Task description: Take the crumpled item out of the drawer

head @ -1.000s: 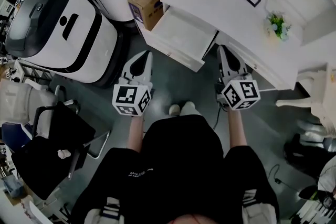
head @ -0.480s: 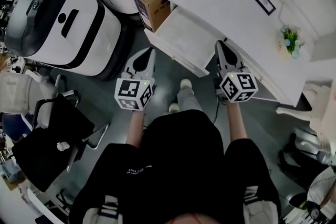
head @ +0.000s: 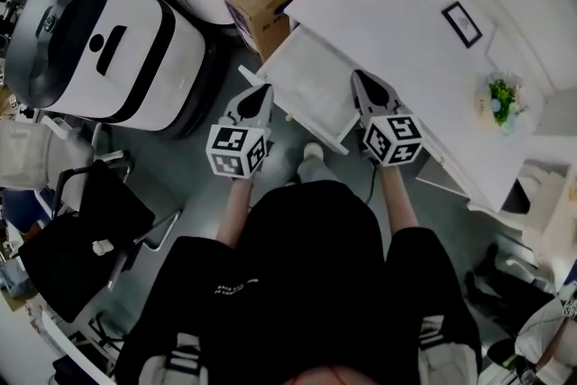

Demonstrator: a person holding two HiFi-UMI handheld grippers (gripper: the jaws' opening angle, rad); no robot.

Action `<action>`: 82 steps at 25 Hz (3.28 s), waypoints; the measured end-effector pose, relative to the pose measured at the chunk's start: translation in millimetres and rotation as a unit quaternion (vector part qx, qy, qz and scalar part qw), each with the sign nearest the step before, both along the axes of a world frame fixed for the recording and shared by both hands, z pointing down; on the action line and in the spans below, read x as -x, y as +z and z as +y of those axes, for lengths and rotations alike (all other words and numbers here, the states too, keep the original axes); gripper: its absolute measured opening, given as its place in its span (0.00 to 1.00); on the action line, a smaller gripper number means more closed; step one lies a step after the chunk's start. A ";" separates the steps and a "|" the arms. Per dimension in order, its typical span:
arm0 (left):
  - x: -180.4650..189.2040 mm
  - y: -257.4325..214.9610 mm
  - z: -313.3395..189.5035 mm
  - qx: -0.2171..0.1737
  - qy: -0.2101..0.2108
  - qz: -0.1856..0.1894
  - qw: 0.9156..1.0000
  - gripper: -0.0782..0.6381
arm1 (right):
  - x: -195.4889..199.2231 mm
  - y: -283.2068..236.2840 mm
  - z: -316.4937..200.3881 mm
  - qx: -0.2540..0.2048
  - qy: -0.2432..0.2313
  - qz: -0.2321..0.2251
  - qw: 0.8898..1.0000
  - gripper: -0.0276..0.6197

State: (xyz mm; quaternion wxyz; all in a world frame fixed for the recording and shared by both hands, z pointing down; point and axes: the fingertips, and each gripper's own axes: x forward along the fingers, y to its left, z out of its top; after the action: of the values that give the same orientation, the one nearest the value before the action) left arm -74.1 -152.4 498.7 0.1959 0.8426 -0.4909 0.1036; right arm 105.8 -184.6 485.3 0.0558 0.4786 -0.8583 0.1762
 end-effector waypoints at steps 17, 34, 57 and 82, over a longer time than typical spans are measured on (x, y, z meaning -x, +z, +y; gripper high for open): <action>-34.8 82.3 -29.4 0.113 0.003 0.004 0.994 0.11 | 39.8 142.6 -32.0 0.160 -0.125 0.036 0.979 0.03; -43.2 123.7 -49.4 0.164 0.015 -0.008 0.986 0.11 | 57.1 262.7 -48.6 0.259 -0.150 0.089 0.950 0.03; -47.8 140.8 -58.4 0.181 0.023 -0.015 0.983 0.10 | 77.5 341.1 -54.3 0.343 -0.189 0.156 0.907 0.28; -48.8 120.3 -49.0 0.164 0.045 -0.013 0.985 0.10 | 68.4 279.2 -33.0 0.323 -0.185 0.099 0.923 0.11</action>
State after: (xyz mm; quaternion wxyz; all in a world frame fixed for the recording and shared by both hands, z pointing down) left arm -25.4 -201.4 618.9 0.3203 0.8188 -0.4315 0.2021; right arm 37.4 -217.6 764.4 0.3240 0.2823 -0.8180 0.3824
